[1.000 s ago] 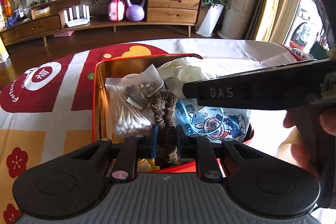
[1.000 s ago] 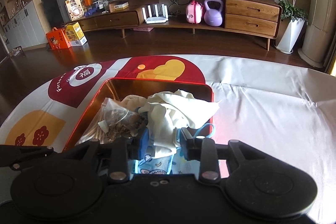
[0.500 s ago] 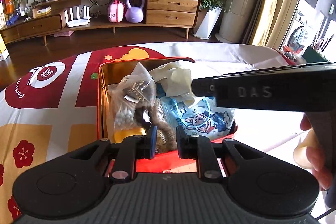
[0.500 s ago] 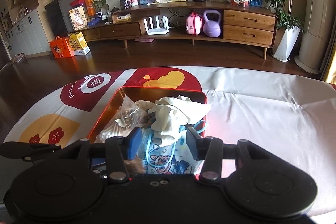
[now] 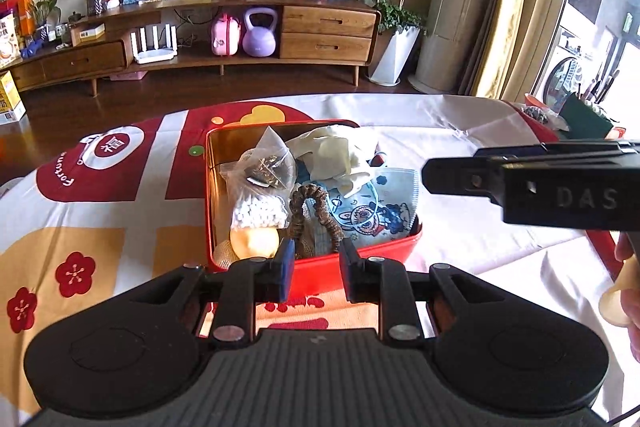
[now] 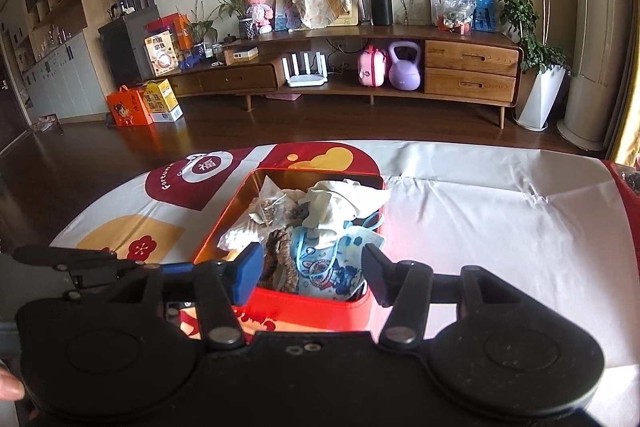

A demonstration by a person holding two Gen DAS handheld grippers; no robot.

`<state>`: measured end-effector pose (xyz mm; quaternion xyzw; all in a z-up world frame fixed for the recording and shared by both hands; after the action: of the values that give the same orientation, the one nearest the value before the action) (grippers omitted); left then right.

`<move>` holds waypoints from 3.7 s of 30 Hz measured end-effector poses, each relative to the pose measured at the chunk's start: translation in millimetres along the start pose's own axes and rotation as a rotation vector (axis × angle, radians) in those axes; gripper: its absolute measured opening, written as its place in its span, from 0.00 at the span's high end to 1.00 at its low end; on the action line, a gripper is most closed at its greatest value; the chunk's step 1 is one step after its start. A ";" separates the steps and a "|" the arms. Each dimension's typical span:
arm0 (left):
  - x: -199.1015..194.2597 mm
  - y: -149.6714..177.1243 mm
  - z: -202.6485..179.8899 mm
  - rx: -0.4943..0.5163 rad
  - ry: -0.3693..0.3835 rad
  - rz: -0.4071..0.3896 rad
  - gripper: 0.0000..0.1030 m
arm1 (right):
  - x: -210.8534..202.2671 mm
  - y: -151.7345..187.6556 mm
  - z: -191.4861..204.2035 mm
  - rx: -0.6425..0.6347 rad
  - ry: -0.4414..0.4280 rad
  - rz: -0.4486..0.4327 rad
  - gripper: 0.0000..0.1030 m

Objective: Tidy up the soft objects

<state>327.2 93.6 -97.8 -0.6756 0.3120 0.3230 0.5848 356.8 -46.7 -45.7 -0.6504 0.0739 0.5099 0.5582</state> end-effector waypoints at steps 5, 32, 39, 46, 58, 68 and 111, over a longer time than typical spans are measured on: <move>-18.3 6.7 -4.7 0.009 -0.005 -0.016 0.77 | -21.9 15.8 5.8 -0.025 0.004 -0.024 0.43; -108.9 58.5 -30.4 0.026 -0.069 -0.186 0.17 | -109.2 87.9 19.9 -0.056 0.020 -0.220 0.00; -121.5 70.8 -23.5 -0.026 -0.066 -0.190 0.03 | -119.1 98.9 9.3 0.010 0.028 -0.252 0.00; -129.0 82.3 -19.5 -0.065 -0.072 -0.180 0.00 | -117.6 113.0 3.7 0.082 0.034 -0.252 0.00; -135.1 96.0 -22.8 -0.070 -0.093 -0.178 0.00 | -121.6 120.8 10.6 0.066 0.049 -0.244 0.00; -144.5 101.4 -29.5 -0.047 -0.087 -0.198 0.00 | -128.0 123.8 17.2 0.055 0.044 -0.248 0.00; -158.7 105.1 -38.6 -0.031 -0.037 -0.241 0.00 | -139.6 124.9 20.7 0.039 0.043 -0.259 0.00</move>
<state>151.2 49.5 -28.4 -0.7109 0.2127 0.2676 0.6146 196.2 -141.9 -19.9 -0.6541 0.0111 0.4180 0.6304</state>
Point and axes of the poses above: each gripper's, at about its wrist camera, not at the fingertips, and x roughly the way its jaws point, z to its left, y to its underside, the point moved 7 cm from there along x, roughly the way its jaws point, and after that the axes turned 11 degrees about z, right-handed, at the moved point
